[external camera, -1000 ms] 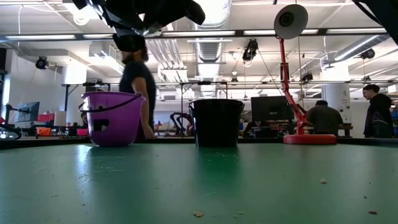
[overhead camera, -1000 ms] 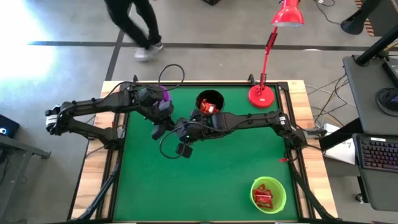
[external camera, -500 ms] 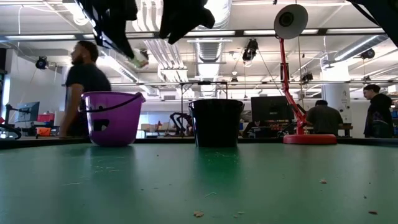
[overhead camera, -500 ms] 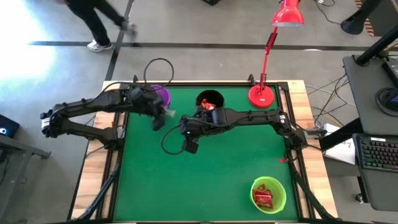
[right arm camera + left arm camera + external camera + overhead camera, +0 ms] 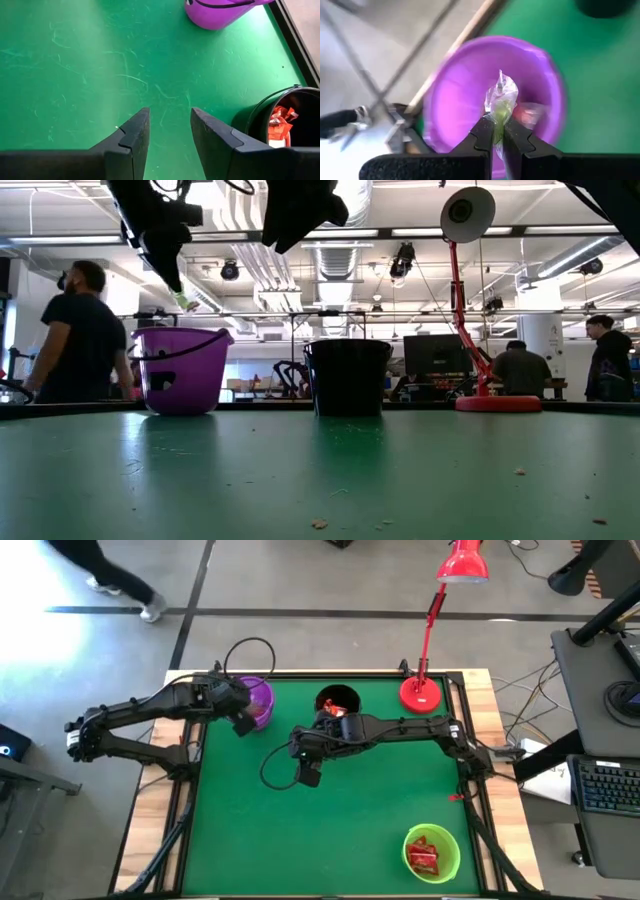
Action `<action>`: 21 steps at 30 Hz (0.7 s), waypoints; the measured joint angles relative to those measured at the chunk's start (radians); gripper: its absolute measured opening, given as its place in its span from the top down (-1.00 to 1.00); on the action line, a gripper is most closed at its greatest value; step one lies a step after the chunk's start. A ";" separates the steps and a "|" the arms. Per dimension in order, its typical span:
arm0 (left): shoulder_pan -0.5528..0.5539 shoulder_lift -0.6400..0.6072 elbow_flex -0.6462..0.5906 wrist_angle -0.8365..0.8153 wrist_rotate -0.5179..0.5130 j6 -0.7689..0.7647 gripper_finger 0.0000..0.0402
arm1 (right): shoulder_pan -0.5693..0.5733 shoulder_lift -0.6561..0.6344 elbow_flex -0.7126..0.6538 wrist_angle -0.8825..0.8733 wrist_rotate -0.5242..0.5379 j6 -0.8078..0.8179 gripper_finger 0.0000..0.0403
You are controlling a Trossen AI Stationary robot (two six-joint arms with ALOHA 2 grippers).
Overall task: Sort candy
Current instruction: Put the green gummy into the violet bucket, then return to Home Position
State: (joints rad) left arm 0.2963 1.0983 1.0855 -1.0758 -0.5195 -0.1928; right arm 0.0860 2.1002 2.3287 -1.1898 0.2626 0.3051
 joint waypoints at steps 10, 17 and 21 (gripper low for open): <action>0.000 0.008 -0.001 -0.005 -0.131 -0.004 0.79 | 0.000 0.000 -0.001 -0.006 0.000 -0.018 0.35; 0.000 0.009 -0.001 -0.004 -0.099 -0.004 0.48 | 0.000 0.000 -0.001 -0.007 0.001 -0.018 0.36; 0.000 0.009 -0.001 -0.004 -0.099 -0.004 0.37 | 0.000 0.001 -0.001 -0.007 0.001 -0.018 0.37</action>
State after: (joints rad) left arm 0.2962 1.1072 1.0843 -1.0801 -0.6182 -0.1967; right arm 0.0860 2.1014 2.3276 -1.1969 0.2634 0.2874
